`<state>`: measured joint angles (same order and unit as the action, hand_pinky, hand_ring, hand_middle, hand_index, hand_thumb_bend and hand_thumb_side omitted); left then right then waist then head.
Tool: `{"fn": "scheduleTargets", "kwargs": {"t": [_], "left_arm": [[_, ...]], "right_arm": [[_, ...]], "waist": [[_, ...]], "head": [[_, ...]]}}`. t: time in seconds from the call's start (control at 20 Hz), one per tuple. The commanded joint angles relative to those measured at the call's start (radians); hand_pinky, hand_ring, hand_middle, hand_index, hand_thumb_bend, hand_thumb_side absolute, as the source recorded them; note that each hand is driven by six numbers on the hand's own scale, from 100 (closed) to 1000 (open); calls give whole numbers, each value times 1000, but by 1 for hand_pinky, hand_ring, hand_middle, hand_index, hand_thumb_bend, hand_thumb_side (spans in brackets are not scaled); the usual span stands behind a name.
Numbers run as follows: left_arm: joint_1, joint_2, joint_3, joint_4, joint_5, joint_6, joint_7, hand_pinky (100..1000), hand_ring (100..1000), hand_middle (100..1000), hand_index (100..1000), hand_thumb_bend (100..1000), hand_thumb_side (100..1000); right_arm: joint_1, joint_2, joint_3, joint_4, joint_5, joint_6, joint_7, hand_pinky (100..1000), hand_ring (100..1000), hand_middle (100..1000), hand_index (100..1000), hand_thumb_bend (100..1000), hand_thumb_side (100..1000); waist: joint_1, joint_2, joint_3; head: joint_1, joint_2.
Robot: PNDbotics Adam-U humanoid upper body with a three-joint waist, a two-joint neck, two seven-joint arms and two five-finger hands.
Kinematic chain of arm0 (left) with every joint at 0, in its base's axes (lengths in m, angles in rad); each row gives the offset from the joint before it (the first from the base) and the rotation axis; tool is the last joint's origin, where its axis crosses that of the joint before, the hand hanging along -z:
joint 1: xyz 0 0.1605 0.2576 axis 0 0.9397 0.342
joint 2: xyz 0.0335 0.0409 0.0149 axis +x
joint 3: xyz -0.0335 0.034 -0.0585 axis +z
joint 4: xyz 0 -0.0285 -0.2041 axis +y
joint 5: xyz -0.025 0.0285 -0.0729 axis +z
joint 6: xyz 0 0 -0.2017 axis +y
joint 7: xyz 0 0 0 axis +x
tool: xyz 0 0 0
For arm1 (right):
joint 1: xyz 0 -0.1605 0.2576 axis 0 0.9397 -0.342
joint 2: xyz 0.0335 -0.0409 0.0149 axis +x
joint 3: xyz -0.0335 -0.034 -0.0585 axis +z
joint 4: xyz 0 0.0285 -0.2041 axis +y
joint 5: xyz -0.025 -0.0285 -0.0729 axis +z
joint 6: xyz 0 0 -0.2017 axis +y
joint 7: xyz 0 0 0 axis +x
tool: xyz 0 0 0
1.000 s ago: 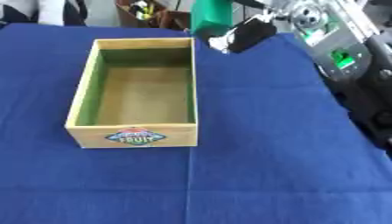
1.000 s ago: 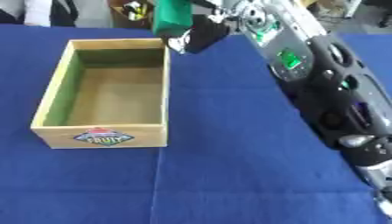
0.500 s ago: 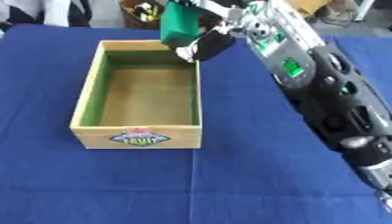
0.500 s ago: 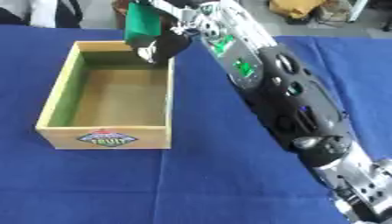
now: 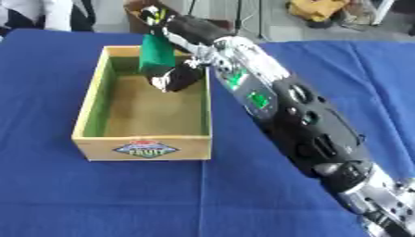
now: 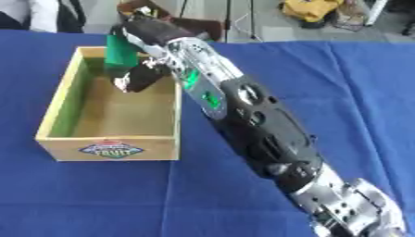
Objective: Pick up objects on the table and place them in the box.
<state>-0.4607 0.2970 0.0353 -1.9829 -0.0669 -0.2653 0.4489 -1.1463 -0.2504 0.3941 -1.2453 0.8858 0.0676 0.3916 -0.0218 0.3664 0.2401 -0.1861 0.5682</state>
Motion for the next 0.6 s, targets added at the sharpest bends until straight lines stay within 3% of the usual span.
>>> {"fn": "scheduleTargets", "kwargs": {"t": [0.05, 0.3, 0.6], "left_arm": [[-18, 7, 1, -17, 4, -15, 4, 582, 706, 844, 876, 100, 977], [-22, 5, -1, -17, 6, -25, 2, 583, 707, 844, 876, 100, 976], [-24, 4, 0, -17, 7, -26, 0, 582, 706, 845, 876, 100, 974]], "right_arm": [[-10, 11, 5, 6, 12, -4, -13, 750, 687, 329, 449, 100, 368], [0, 29, 19, 37, 10, -8, -13, 750, 692, 335, 459, 100, 353], [2, 34, 38, 59, 15, -32, 4, 775, 759, 435, 599, 100, 371]], "waist": [[4, -18, 3], [4, -12, 8], [2, -10, 10]], "head": [[-3, -16], [-6, -17], [-8, -20]]}}
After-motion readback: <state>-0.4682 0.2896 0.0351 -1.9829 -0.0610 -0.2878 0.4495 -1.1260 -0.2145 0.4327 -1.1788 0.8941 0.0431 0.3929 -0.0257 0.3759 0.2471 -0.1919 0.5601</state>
